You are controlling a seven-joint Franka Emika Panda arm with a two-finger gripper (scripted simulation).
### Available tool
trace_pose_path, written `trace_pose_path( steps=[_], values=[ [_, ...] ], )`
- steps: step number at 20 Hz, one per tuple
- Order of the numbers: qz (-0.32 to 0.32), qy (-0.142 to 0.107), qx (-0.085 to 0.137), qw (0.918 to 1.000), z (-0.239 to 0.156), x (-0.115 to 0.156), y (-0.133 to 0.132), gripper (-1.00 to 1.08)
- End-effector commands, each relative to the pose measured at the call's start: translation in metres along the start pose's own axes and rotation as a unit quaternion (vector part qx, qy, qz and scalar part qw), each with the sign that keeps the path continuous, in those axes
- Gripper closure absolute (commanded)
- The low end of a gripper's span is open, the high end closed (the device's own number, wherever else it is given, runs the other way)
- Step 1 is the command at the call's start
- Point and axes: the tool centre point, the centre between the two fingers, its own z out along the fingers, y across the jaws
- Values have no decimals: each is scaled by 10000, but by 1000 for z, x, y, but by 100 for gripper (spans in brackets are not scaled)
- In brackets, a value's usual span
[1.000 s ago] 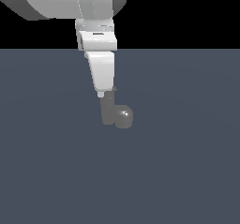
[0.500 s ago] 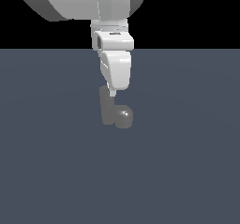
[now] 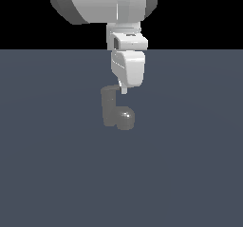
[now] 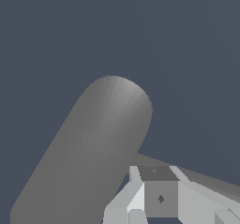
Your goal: Turn on the faucet by rotating a designated handle.
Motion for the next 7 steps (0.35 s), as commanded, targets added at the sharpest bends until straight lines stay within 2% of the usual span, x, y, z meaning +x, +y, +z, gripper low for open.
trace_pose_path(
  steps=[1, 7],
  values=[
    [143, 12, 18, 9999, 1, 24, -4, 108],
    [192, 12, 15, 9998, 2, 46, -13, 108]
  ],
)
